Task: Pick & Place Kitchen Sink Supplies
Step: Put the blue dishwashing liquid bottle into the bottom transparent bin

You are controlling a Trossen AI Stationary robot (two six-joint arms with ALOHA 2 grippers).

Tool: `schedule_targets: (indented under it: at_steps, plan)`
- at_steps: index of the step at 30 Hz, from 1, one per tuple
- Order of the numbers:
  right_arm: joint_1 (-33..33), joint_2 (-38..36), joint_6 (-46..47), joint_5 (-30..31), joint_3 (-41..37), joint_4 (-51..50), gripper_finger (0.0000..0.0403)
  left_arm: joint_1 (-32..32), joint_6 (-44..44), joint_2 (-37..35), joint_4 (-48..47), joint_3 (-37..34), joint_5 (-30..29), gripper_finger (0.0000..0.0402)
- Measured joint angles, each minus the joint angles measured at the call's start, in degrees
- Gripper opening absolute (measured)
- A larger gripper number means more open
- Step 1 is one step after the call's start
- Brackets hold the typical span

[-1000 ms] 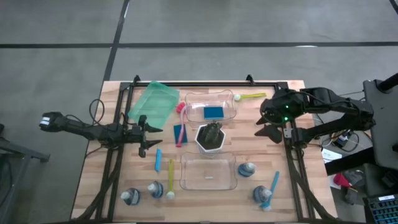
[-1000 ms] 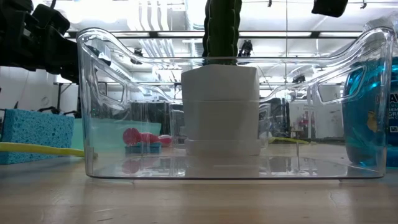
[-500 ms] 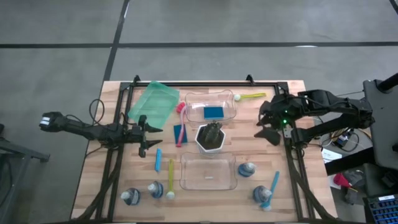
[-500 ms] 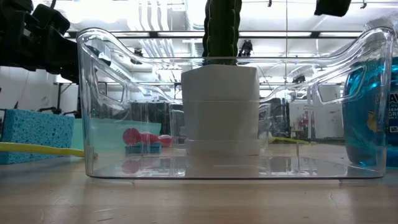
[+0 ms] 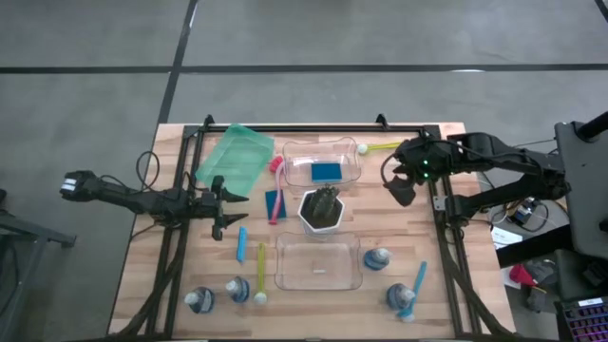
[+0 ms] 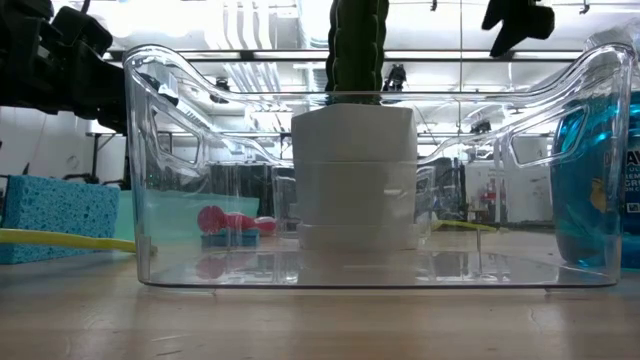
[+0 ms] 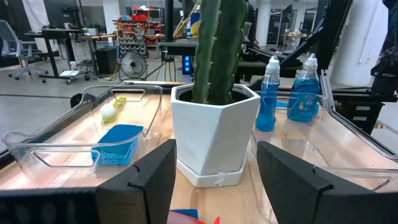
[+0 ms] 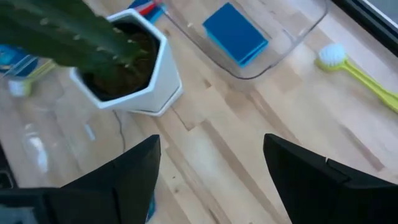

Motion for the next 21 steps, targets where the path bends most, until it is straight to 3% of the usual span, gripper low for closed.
schedule_targets:
  at_steps: [4,9,21]
  plan:
    - [-0.22,0.64,1.44,-5.29,0.00,0.09,0.0275,-0.01,0.02,0.00,0.00,0.00,0.00,0.0218]
    - [5.05,2.56,2.53,-13.98,-0.09,0.18,0.0275,-0.01,0.02,0.00,0.00,0.00,0.00,0.0218]
    - [21.55,8.71,9.11,-14.31,-0.11,0.46,0.0304,0.02,0.02,0.00,0.00,0.00,0.00,0.0218]
